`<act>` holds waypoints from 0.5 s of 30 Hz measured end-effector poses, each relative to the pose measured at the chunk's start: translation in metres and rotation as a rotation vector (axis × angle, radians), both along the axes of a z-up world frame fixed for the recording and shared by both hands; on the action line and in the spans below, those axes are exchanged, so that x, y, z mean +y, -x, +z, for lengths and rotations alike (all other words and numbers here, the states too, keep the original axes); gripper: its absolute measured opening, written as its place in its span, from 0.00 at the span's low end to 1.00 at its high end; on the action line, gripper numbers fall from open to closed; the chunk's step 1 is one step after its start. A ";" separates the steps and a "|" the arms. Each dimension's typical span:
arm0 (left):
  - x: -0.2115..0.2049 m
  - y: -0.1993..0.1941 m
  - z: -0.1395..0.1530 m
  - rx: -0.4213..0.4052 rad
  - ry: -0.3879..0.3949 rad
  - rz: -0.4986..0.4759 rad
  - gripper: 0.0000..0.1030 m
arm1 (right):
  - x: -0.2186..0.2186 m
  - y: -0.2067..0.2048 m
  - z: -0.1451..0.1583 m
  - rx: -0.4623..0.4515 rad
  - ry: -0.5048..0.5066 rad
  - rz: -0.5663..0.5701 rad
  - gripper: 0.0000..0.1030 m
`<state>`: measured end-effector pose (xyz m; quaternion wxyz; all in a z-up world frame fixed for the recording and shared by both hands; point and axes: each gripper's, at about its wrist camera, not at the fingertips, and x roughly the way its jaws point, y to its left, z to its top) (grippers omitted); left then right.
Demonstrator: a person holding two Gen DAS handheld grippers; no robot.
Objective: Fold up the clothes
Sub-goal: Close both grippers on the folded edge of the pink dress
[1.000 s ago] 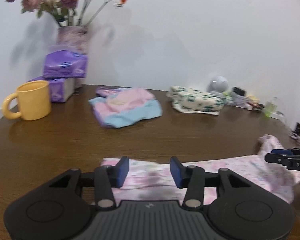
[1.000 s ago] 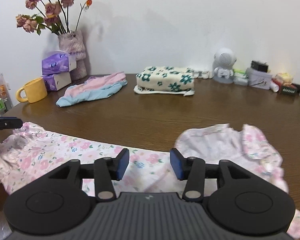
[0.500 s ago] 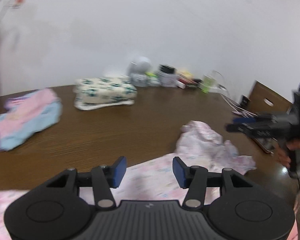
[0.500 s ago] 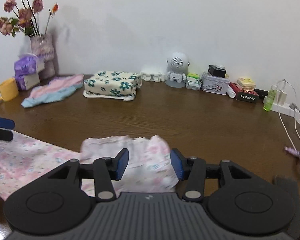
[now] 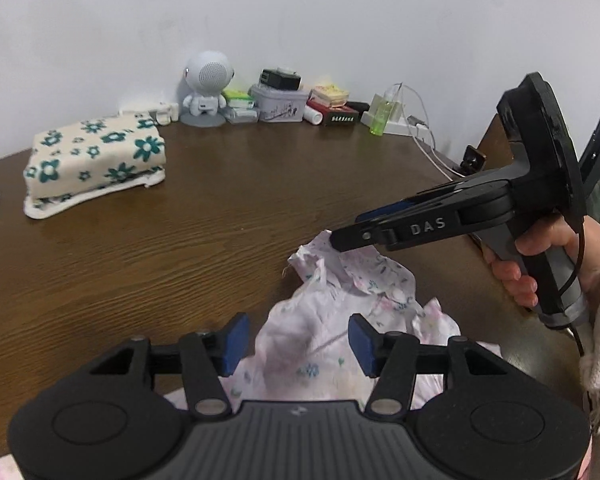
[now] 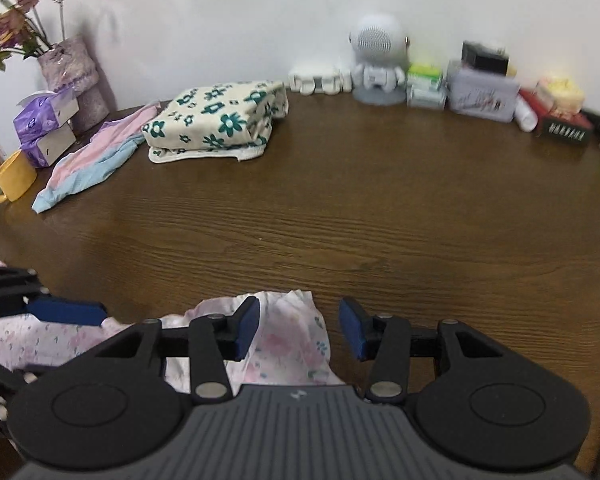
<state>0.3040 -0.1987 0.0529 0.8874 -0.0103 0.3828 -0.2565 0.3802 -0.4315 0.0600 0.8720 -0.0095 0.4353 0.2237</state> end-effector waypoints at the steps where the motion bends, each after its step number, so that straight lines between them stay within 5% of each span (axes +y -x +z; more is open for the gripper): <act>1: -0.002 -0.005 -0.002 0.002 0.007 -0.005 0.52 | 0.000 -0.005 -0.003 0.015 -0.009 -0.002 0.43; 6: -0.012 -0.028 -0.010 0.024 0.006 -0.022 0.51 | 0.003 -0.021 -0.013 0.066 -0.029 -0.007 0.37; 9: -0.015 -0.037 -0.013 0.037 0.007 -0.034 0.48 | 0.005 -0.025 -0.015 0.085 -0.036 0.002 0.21; 11: -0.016 -0.041 -0.015 0.052 0.012 -0.053 0.30 | 0.007 -0.025 -0.015 0.085 -0.030 0.011 0.10; 15: -0.019 -0.038 -0.014 0.041 0.006 -0.107 0.07 | 0.007 -0.016 -0.007 0.051 -0.042 0.022 0.03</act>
